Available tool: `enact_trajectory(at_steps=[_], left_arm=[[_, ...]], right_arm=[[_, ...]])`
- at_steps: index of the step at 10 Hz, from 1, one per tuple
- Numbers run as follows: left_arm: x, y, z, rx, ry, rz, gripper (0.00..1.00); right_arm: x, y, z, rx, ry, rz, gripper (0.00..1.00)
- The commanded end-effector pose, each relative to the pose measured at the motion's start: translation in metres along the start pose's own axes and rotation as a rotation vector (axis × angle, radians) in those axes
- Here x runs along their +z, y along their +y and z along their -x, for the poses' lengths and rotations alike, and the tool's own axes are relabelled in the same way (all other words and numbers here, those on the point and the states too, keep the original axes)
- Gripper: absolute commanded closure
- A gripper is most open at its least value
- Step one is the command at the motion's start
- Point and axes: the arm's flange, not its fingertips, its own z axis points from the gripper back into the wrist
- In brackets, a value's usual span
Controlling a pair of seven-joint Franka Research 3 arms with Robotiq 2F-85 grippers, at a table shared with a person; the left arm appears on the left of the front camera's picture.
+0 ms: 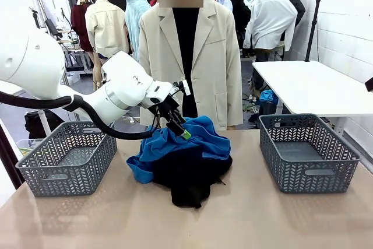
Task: Sort the tops and bottoms.
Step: Lift clothes from the center of the table with your left hand.
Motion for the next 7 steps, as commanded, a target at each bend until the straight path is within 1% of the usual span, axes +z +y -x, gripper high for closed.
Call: enact_trajectory(at_steps=[1,2,3,7], left_arm=[[0.0066,0.0059,-0.0006,-0.015,-0.002,0.031,0.64],[0.0089,0.005,-0.0019,-0.017,-0.001,0.03,0.84],[0.0101,0.0041,-0.0033,-0.02,-0.001,0.033,1.0],[0.0121,0.0017,-0.0033,-0.009,-0.007,0.048,1.0]], right_arm=[[-0.0003,0.0013,0.0001,0.017,0.002,0.002,0.0],[-0.0003,0.0013,0.0001,0.017,0.002,0.002,0.0],[-0.0003,0.0013,0.0001,0.017,0.002,0.002,0.0],[-0.0003,0.0013,0.0001,0.017,0.002,0.002,0.0]])
